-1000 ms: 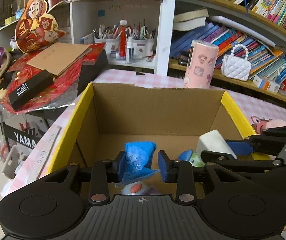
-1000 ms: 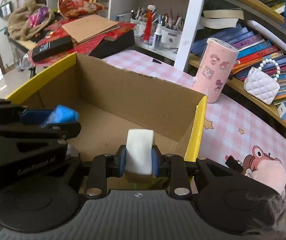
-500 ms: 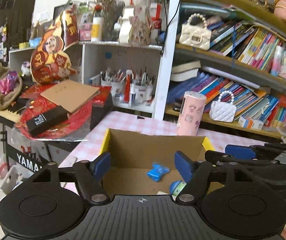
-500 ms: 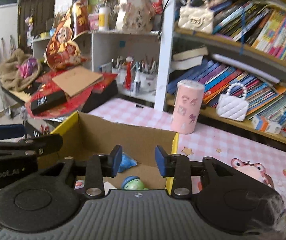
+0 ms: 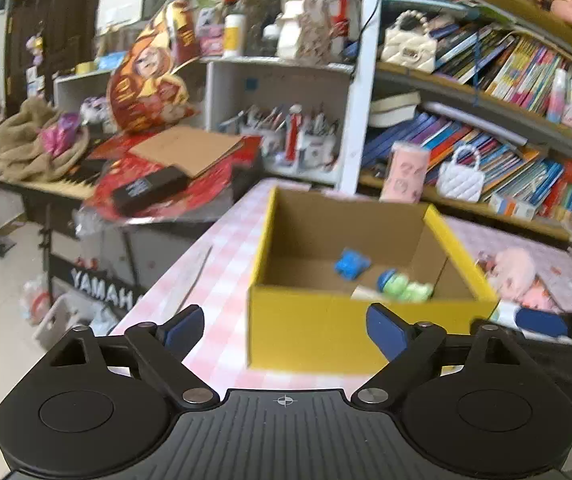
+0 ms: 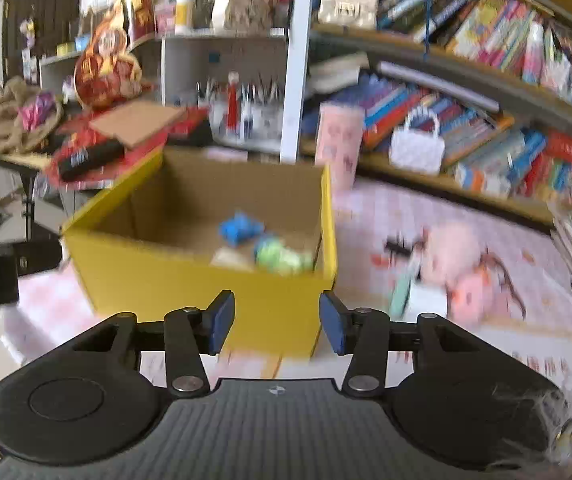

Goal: Organize objects
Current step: 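Move both tools back toward the pink plush toys, then grasp the white block with left tool while right tool grasps pink chick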

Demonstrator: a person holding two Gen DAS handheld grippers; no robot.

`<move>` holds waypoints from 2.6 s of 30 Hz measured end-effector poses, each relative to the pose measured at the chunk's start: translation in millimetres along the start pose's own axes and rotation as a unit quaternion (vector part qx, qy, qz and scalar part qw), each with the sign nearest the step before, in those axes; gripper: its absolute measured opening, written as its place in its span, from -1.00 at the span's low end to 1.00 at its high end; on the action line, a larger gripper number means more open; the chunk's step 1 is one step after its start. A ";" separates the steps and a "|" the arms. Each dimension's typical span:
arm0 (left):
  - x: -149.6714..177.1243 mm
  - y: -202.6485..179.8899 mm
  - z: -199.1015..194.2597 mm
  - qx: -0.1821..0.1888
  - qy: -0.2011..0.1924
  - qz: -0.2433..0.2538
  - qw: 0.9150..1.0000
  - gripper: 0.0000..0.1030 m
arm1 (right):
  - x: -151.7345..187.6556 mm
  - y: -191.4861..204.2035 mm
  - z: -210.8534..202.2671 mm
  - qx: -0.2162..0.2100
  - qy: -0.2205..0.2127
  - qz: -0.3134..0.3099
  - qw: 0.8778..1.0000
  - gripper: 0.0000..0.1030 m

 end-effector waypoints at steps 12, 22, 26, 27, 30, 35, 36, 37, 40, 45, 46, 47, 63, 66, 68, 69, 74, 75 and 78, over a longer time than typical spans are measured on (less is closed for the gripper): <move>54.2 2.6 -33.1 0.000 0.049 0.019 0.999 0.88 | 67.7 15.9 -46.4 0.018 0.048 0.009 0.999 0.04; 77.4 -36.0 -42.4 0.056 0.072 0.058 0.994 0.88 | 96.0 -20.4 -76.5 0.075 0.062 0.043 0.994 0.07; 81.4 -61.1 -41.6 0.084 0.076 0.075 0.991 0.89 | 100.4 -40.4 -84.9 0.101 0.064 0.057 0.991 0.10; 82.9 -67.0 -41.7 0.090 0.077 0.079 0.990 0.89 | 101.6 -45.8 -86.5 0.107 0.065 0.060 0.990 0.13; 85.7 -84.3 -40.0 0.107 0.081 0.089 0.987 0.89 | 105.8 -60.0 -91.2 0.123 0.068 0.068 0.988 0.15; 86.9 -113.8 -34.0 0.131 0.084 0.102 0.983 0.89 | 110.3 -86.4 -95.4 0.147 0.071 0.082 0.983 0.20; 87.1 -119.3 -32.9 0.134 0.085 0.104 0.982 0.89 | 111.3 -92.9 -96.0 0.152 0.071 0.086 0.982 0.21; 87.3 -125.8 -31.1 0.138 0.086 0.106 0.981 0.89 | 112.1 -99.2 -96.2 0.156 0.072 0.089 0.981 0.21; 87.9 -145.8 -26.0 0.150 0.091 0.113 0.978 0.89 | 114.2 -119.2 -95.8 0.168 0.076 0.096 0.978 0.22; 88.5 -183.4 -14.1 0.164 0.099 0.127 0.973 0.89 | 114.2 -156.8 -89.8 0.182 0.082 0.108 0.974 0.22; 88.6 -189.6 -11.8 0.165 0.100 0.129 0.973 0.89 | 113.9 -163.5 -87.7 0.183 0.083 0.109 0.973 0.22; 88.5 -195.8 -9.0 0.166 0.101 0.129 0.972 0.89 | 113.3 -169.7 -85.5 0.184 0.084 0.109 0.973 0.22; 91.3 -274.7 48.4 0.137 0.127 0.123 0.975 0.88 | 106.1 -264.6 -31.6 0.155 0.100 0.116 0.976 0.24; 88.1 -285.4 57.9 0.132 0.125 0.120 0.976 0.85 | 101.1 -278.9 -19.0 0.145 0.096 0.116 0.978 0.24; 84.9 -292.1 65.2 0.129 0.122 0.118 0.977 0.85 | 96.0 -287.7 -10.4 0.137 0.091 0.115 0.980 0.24; 82.6 -295.8 70.2 0.126 0.119 0.116 0.978 0.83 | 92.6 -292.2 -5.4 0.132 0.088 0.116 0.981 0.24; 71.9 -309.4 97.7 0.112 0.110 0.102 0.982 0.66 | 72.4 -307.6 19.3 0.112 0.071 0.117 0.984 0.28; 70.5 -312.1 104.1 0.110 0.108 0.101 0.983 0.57 | 67.7 -309.8 25.0 0.107 0.067 0.116 0.985 0.28; 69.0 -319.2 121.5 0.105 0.110 0.096 0.984 0.33 | 55.8 -315.2 40.5 0.097 0.060 0.114 0.987 0.31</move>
Point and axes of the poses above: each gripper's, at about its wrist camera, not at the fingertips, and z roughly the way its jaws point, y to its left, x to its underside, the point moved 9 cm from there along z, roughly the way its jaws point, and after that the axes turned 8 degrees about -y, right-handed, at the moved point
